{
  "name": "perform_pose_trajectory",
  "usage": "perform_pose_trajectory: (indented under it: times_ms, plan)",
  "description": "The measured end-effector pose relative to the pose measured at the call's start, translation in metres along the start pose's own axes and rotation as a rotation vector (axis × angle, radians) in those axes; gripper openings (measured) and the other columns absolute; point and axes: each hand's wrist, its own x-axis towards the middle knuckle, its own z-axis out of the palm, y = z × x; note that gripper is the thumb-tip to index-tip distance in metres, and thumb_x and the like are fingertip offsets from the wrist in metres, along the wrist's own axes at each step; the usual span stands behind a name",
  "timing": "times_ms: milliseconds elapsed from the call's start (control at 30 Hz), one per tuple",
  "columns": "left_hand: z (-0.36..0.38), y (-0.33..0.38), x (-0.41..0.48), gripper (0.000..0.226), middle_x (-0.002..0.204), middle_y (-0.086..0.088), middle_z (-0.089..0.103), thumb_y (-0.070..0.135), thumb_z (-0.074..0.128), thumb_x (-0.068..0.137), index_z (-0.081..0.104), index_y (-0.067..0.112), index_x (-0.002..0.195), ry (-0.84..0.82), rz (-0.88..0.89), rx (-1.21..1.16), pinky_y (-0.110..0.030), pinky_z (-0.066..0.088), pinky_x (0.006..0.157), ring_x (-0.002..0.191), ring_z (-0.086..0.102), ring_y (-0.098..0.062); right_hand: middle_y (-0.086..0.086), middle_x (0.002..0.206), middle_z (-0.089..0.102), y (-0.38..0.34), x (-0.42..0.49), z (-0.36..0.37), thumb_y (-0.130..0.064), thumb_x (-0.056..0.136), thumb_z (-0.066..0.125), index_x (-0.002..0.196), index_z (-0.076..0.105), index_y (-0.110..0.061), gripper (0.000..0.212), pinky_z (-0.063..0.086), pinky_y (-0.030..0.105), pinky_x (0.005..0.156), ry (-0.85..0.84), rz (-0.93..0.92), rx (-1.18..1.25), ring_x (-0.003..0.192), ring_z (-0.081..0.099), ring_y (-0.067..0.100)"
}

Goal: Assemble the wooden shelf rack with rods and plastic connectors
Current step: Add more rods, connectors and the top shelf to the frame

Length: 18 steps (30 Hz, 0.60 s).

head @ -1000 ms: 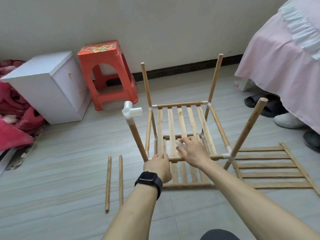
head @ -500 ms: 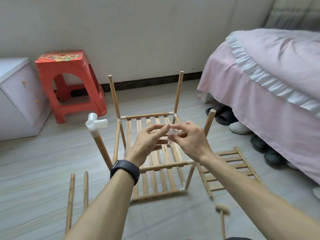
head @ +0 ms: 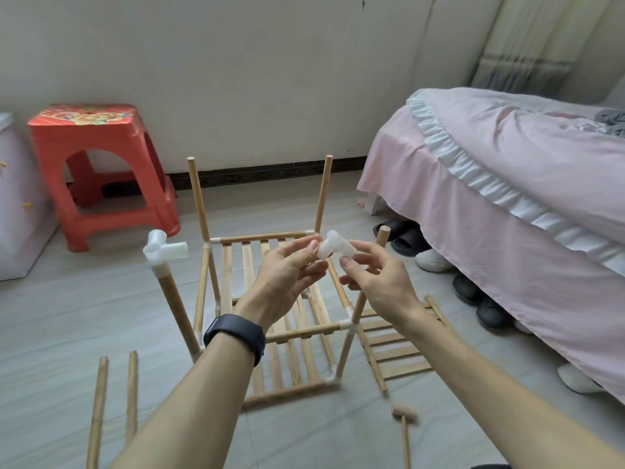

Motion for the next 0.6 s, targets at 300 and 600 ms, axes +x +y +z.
perform_pose_trajectory:
  times_ms: [300, 600]
  plan:
    - [0.01, -0.001, -0.01, 0.045, 0.101, -0.01, 0.076, 0.034, 0.076, 0.087, 0.063, 0.036, 0.13, -0.136, 0.074, 0.43, -0.037, 0.061, 0.084, 0.083, 0.072, -0.022, -0.001, 0.099, 0.073, -0.008, 0.001, -0.007, -0.037, 0.1, 0.063, 0.118, 0.068, -0.023, 0.024, 0.062, 0.035, 0.074, 0.133, -0.072, 0.024, 0.083, 0.074, 0.017]
    - [0.037, -0.008, -0.01, 0.019, 0.096, 0.013, 0.075, 0.047, 0.074, 0.086, 0.074, 0.034, 0.099, 0.072, 0.4, 0.682, -0.023, 0.056, 0.072, 0.088, 0.07, -0.006, 0.002, 0.1, 0.077, -0.012, -0.002, -0.024, -0.029, 0.095, 0.072, 0.117, 0.067, -0.018, 0.026, 0.058, 0.026, 0.075, 0.069, -0.019, 0.209, 0.089, 0.076, 0.017]
